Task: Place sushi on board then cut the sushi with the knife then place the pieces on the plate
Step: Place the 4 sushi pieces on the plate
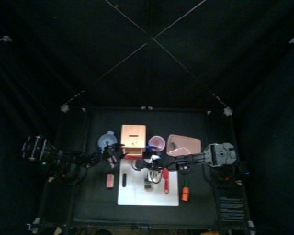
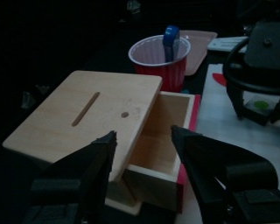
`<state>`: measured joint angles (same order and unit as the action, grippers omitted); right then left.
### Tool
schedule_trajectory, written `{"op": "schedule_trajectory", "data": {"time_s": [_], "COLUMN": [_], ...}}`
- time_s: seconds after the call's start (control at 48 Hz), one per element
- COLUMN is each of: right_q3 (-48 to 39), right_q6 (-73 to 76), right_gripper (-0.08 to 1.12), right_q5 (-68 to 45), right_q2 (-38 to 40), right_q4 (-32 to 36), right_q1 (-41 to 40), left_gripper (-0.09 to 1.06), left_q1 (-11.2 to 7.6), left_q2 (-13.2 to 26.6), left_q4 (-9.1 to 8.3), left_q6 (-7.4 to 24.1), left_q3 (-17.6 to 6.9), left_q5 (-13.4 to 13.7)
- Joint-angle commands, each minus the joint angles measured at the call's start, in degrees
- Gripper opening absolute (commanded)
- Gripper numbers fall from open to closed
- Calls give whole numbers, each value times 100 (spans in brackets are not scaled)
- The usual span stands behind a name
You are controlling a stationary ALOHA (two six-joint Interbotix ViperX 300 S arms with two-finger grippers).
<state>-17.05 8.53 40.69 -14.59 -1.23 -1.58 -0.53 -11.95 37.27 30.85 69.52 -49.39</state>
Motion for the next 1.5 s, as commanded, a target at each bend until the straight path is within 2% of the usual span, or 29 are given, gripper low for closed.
{"op": "schedule_trajectory", "data": {"time_s": [0.021, 0.417, 0.771, 0.875, 1.208, 1.5], "right_q3": [-9, -211, 62, 123, 9, -141], "right_q6": [0, -53, -677, -1099, -2206, -2303], "right_gripper": [82, 83, 83, 83, 83, 83], "right_q5": [-18, 44, 984, 1134, 589, 378], "right_q2": [387, 519, 562, 536, 501, 422], "right_q4": [9, -53, 712, 650, 615, 765], "right_q1": [-35, 0, 448, 492, 492, 466], "left_gripper": [88, 88, 88, 88, 88, 88], "left_q1": [18, 35, 44, 70, 88, 62], "left_q2": [-53, -53, -44, -44, 18, 105], "left_q4": [9, 9, 79, 114, 527, 756], "left_q6": [18, 0, 0, -9, -18, -18], "left_q3": [-62, -62, -149, -193, -360, -369], "left_q5": [-26, -26, -26, -26, -26, -26]}}
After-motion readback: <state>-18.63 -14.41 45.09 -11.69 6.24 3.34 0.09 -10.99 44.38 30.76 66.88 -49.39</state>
